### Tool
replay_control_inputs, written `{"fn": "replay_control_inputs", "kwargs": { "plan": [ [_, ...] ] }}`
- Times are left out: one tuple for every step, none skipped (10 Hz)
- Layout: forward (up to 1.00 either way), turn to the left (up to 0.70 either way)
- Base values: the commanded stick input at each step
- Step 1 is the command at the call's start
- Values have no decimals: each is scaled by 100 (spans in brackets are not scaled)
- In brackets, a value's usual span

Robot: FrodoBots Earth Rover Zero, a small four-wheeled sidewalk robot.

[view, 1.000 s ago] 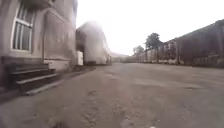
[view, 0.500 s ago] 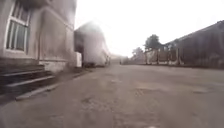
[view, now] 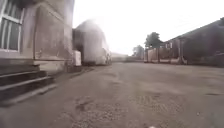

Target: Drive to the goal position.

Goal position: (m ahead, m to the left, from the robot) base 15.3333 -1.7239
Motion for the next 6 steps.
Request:
{"fn": "replay_control_inputs", "kwargs": {
  "plan": [
    [50, 0],
    [50, 0],
    [50, 0],
    [50, 0],
    [50, 0],
    [50, 0]
  ]
}}
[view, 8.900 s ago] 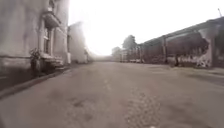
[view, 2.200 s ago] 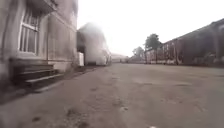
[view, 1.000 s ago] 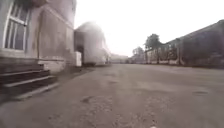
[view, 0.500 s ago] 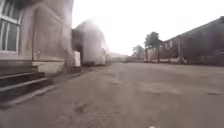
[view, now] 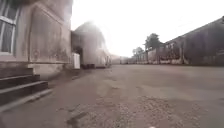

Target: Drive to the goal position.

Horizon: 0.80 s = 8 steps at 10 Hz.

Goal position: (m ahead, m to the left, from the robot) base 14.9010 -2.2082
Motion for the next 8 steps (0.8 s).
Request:
{"fn": "replay_control_inputs", "kwargs": {
  "plan": [
    [50, 0],
    [50, 0],
    [50, 0],
    [50, 0],
    [50, 0],
    [50, 0],
    [50, 0],
    [50, 0]
  ]
}}
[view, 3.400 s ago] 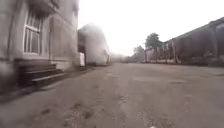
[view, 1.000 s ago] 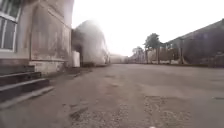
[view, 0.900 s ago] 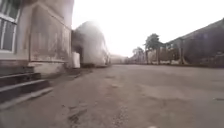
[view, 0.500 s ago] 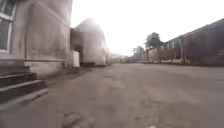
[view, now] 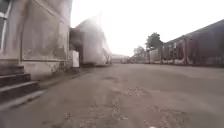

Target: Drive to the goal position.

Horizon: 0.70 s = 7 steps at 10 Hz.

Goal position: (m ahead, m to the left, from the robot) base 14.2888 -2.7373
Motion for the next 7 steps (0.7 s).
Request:
{"fn": "replay_control_inputs", "kwargs": {
  "plan": [
    [50, 0],
    [50, 0],
    [50, 0],
    [50, 0],
    [50, 0],
    [50, 0],
    [50, 0]
  ]
}}
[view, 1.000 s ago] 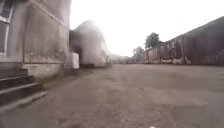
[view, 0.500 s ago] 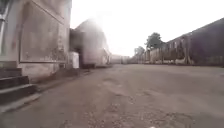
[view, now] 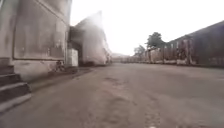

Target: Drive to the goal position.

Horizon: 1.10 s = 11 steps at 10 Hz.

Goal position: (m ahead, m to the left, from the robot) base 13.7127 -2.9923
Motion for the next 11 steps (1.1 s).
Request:
{"fn": "replay_control_inputs", "kwargs": {
  "plan": [
    [50, 0],
    [50, 0],
    [50, 0],
    [50, 0],
    [50, 0],
    [50, 0],
    [50, 0],
    [50, 0],
    [50, 0],
    [50, 0],
    [50, 0]
  ]
}}
